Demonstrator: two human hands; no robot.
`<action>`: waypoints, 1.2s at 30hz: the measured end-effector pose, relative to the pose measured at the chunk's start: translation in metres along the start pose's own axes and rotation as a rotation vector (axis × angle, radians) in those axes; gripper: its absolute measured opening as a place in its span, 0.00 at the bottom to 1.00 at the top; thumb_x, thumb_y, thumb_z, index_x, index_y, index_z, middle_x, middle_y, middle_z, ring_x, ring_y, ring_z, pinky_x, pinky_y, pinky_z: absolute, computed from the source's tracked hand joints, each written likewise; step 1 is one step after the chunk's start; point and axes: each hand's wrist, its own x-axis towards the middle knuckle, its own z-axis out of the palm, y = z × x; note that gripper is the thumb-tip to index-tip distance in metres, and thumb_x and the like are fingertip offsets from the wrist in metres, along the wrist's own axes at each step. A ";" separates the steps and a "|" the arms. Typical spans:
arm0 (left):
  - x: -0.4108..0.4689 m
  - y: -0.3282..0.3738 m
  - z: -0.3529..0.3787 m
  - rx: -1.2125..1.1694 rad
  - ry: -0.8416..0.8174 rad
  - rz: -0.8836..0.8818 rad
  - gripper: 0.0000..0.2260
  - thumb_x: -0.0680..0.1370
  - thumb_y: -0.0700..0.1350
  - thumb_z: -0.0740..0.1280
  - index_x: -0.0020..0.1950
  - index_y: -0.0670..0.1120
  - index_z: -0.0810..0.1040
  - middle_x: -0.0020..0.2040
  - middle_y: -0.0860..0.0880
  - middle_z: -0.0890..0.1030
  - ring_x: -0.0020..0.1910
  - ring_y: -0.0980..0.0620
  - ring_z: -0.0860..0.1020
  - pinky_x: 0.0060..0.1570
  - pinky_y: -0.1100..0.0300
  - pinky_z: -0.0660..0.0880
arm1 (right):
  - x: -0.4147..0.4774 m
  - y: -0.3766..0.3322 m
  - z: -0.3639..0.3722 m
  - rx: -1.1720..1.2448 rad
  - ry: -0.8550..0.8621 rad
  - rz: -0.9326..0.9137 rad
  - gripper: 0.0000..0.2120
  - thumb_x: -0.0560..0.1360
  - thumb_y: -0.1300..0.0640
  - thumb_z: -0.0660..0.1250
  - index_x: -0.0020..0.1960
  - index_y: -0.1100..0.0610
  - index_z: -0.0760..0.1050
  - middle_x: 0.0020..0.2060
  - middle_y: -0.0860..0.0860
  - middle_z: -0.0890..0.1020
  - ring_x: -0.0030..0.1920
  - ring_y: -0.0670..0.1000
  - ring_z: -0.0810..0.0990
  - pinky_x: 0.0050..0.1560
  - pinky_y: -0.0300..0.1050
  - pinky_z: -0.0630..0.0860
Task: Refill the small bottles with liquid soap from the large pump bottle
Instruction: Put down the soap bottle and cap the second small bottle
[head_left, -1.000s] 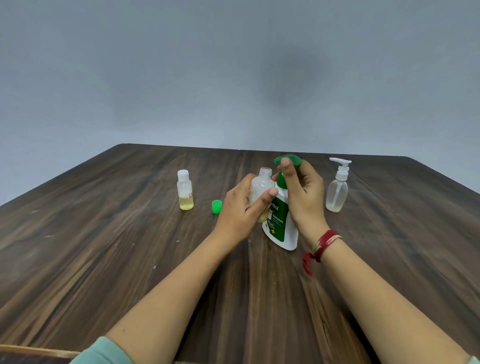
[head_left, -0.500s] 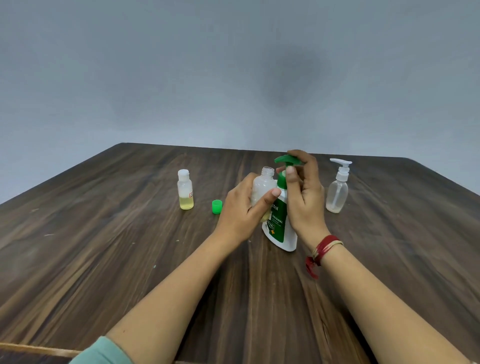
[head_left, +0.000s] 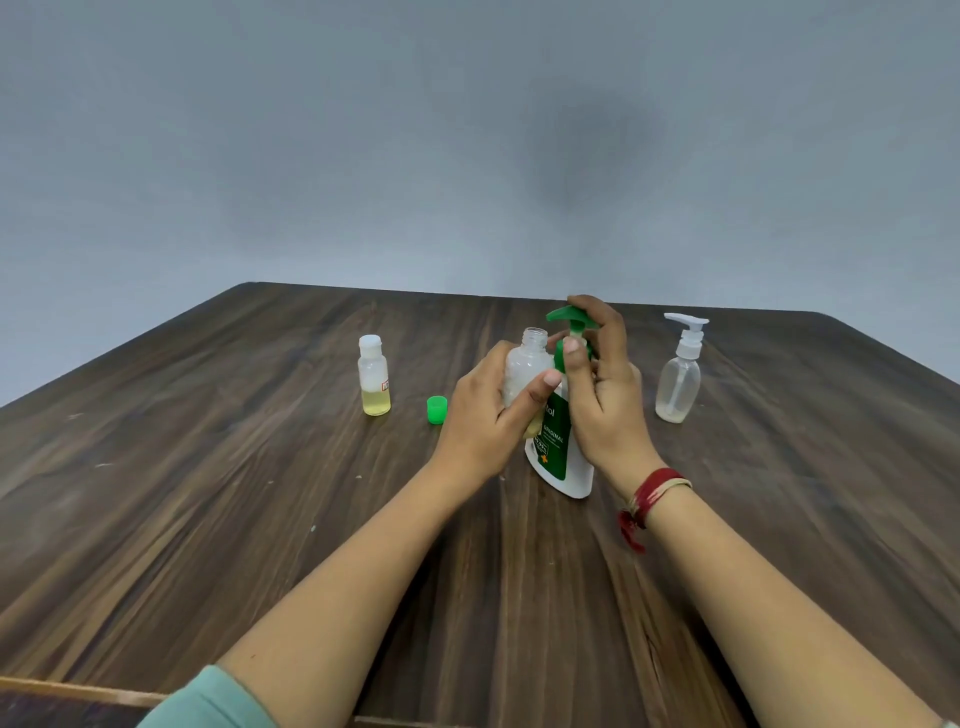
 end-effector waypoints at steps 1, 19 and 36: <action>0.000 0.000 0.000 0.002 -0.001 -0.007 0.25 0.72 0.71 0.58 0.47 0.50 0.72 0.37 0.56 0.76 0.36 0.59 0.74 0.36 0.63 0.70 | 0.000 0.000 0.000 -0.008 -0.008 -0.006 0.15 0.81 0.50 0.55 0.68 0.43 0.63 0.45 0.43 0.80 0.46 0.46 0.80 0.47 0.51 0.79; 0.006 0.000 -0.007 0.003 -0.058 -0.012 0.20 0.74 0.64 0.59 0.47 0.47 0.73 0.35 0.57 0.74 0.34 0.62 0.73 0.33 0.70 0.65 | 0.003 -0.001 -0.015 -0.030 -0.271 0.005 0.39 0.71 0.63 0.71 0.71 0.40 0.55 0.51 0.37 0.77 0.46 0.44 0.81 0.48 0.33 0.77; 0.006 0.002 -0.005 -0.053 -0.024 -0.028 0.21 0.73 0.64 0.59 0.47 0.45 0.73 0.38 0.56 0.76 0.37 0.61 0.75 0.36 0.67 0.69 | 0.002 -0.018 -0.011 -0.150 -0.283 0.083 0.44 0.68 0.62 0.74 0.69 0.36 0.51 0.55 0.42 0.78 0.49 0.47 0.81 0.53 0.46 0.80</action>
